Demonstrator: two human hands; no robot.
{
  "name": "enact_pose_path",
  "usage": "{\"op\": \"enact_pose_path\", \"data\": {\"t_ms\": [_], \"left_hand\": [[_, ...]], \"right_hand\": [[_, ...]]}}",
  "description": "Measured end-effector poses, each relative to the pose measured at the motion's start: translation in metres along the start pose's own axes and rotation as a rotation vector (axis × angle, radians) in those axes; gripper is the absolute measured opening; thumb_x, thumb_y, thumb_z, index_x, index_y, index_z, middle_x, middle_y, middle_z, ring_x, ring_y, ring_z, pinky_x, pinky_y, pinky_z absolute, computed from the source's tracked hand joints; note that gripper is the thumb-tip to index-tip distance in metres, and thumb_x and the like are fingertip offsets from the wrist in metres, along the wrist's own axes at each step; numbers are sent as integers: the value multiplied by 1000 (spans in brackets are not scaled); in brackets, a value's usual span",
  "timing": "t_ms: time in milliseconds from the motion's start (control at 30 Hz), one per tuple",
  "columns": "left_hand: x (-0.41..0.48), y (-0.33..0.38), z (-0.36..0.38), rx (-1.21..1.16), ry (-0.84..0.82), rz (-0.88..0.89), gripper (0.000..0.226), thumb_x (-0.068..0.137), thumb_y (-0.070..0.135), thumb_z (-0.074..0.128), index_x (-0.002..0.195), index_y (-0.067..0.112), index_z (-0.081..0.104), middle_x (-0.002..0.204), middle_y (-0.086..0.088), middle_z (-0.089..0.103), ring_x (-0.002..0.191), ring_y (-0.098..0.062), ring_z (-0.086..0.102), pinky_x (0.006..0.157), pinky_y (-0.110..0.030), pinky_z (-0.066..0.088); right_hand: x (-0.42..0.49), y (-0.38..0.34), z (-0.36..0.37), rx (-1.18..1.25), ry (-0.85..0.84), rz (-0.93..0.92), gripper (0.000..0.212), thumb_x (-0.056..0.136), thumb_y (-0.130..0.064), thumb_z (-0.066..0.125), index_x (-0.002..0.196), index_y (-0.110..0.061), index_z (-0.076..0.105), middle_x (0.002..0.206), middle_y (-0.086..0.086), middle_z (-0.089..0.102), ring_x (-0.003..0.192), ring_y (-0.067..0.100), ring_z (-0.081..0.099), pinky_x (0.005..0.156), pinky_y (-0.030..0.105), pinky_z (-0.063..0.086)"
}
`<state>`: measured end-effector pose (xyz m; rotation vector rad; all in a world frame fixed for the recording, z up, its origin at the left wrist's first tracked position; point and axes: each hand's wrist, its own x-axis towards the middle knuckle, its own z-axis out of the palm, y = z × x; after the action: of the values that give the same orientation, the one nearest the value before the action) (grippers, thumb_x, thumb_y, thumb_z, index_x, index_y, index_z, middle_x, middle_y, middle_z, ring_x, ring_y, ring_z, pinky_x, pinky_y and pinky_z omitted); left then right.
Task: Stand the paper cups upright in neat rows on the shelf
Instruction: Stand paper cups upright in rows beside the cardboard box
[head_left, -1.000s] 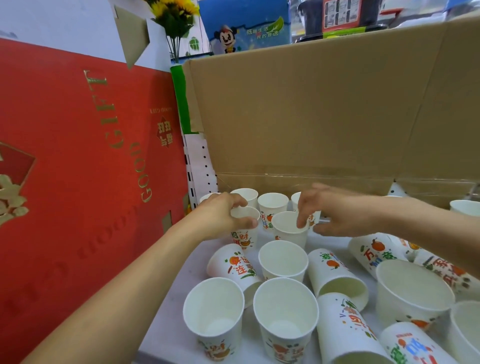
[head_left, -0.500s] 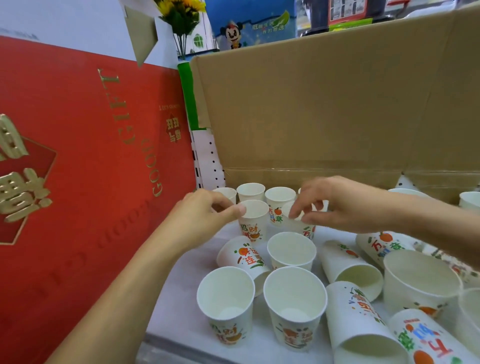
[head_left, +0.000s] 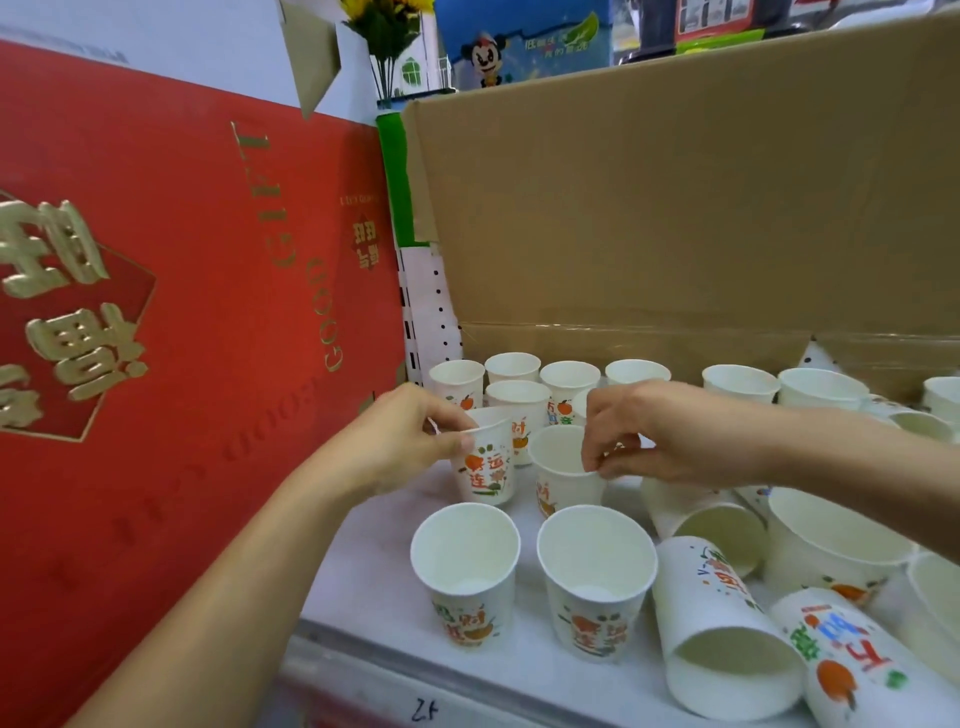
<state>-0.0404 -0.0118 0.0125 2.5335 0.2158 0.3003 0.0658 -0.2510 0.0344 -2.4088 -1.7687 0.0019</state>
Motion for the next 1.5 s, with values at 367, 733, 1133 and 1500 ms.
{"op": "enact_pose_path", "data": {"t_ms": [367, 733, 1133, 1500], "left_hand": [[-2, -9, -7, 215, 2, 133, 26, 88, 10, 64, 92, 34, 73, 95, 19, 58, 95, -9, 54, 83, -28, 43], [-7, -8, -14, 278, 11, 158, 25, 83, 30, 72, 107, 37, 68, 126, 17, 55, 121, -9, 44, 99, -28, 32], [-105, 13, 13, -30, -22, 139, 87, 56, 77, 67, 134, 44, 47, 127, 32, 50, 110, 14, 46, 90, -16, 41], [-67, -28, 1, -89, 178, -103, 71, 62, 58, 79, 123, 32, 54, 127, 10, 57, 113, -10, 53, 97, -38, 45]], "right_hand": [[11, 14, 0, -212, 54, 84, 29, 92, -4, 49, 99, -26, 67, 108, -8, 56, 91, 16, 57, 74, 34, 45], [10, -5, 7, -251, 142, 48, 20, 90, -47, 54, 102, -36, 66, 104, -14, 58, 92, 1, 44, 82, 24, 34], [-48, -66, 1, -1, -98, 62, 78, 61, -85, 54, 130, -57, 34, 127, -36, 41, 112, -12, 42, 94, 20, 39], [23, -86, 22, -40, 28, 130, 54, 78, -56, 66, 122, -29, 52, 120, -7, 56, 100, 12, 48, 87, 34, 44]]}}
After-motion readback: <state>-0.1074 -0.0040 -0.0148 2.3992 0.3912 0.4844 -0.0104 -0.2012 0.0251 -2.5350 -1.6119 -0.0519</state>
